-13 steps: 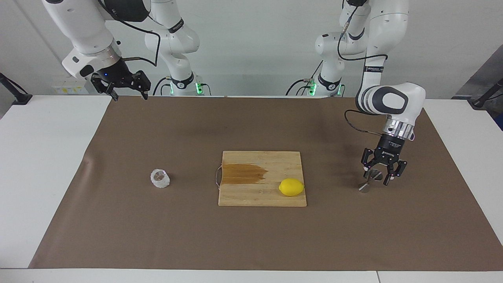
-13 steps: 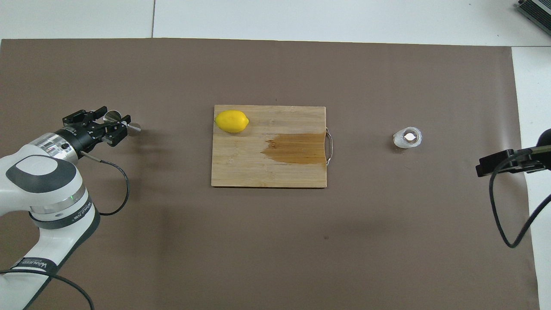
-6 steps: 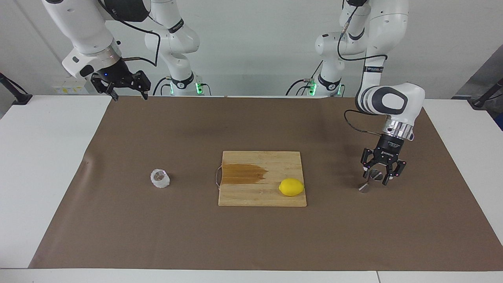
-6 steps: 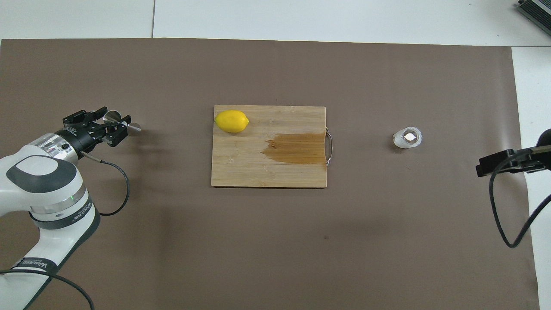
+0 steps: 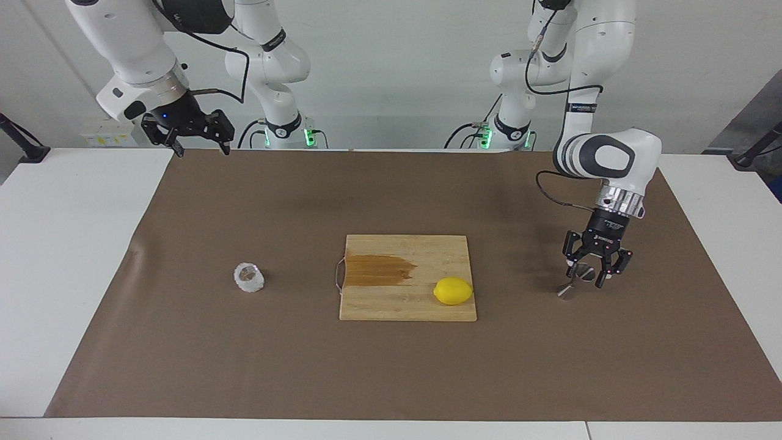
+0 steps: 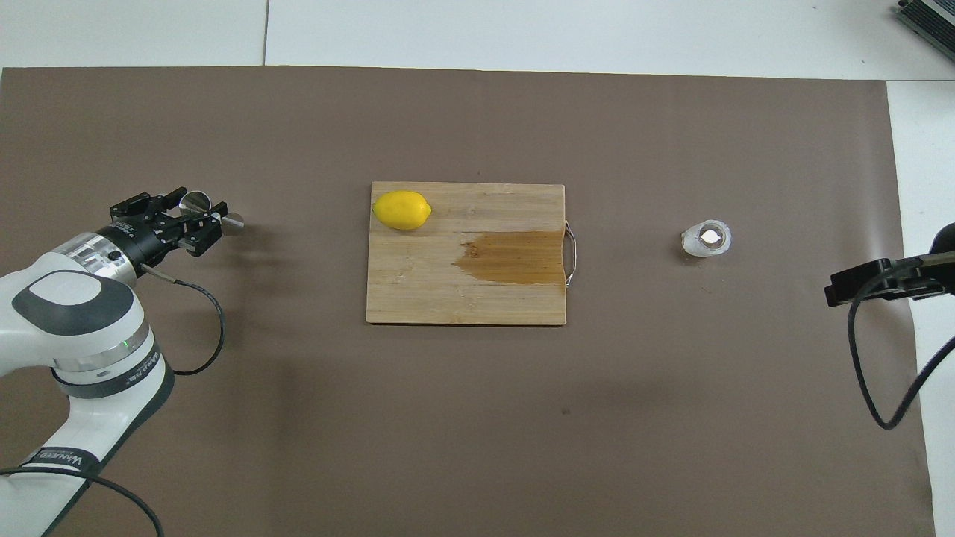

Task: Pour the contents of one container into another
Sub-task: 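Lift the metal cup with the left gripper and carry it toward the board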

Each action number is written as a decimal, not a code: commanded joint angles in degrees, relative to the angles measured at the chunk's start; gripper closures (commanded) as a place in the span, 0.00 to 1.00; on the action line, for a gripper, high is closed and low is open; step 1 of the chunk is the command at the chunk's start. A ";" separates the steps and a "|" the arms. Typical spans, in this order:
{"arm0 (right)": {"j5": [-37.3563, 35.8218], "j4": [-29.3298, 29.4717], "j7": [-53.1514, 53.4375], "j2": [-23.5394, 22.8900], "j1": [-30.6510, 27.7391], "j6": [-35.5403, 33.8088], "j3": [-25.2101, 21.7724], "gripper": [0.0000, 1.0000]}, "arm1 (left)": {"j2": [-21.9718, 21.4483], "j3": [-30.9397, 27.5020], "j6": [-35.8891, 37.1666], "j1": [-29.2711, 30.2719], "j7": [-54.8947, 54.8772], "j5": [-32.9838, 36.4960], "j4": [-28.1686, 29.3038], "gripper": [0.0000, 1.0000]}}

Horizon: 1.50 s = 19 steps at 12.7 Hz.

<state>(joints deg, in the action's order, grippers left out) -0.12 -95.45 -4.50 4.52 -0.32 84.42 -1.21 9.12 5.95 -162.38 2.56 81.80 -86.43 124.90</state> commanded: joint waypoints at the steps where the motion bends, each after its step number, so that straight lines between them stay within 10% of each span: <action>1: 1.26 0.44 0.72 -0.12 -0.47 -0.22 0.15 0.00 | -0.34 -0.06 -0.65 -0.01 -1.56 -1.47 0.52 0.40; 9: 1.26 0.44 0.72 -0.12 -0.47 -0.22 0.15 0.00 | -0.16 0.03 -0.83 -0.28 -1.38 -1.55 -0.01 0.82; 19: 1.26 0.44 0.72 -0.12 -0.47 -0.22 0.15 0.00 | 0.10 0.03 -0.92 -0.89 -1.03 -1.20 -1.59 0.86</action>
<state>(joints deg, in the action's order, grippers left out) -0.12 -95.45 -4.50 4.52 -0.32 84.42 -1.21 9.13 6.22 -162.39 2.48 81.65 -86.45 124.30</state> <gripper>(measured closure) 0.000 0.850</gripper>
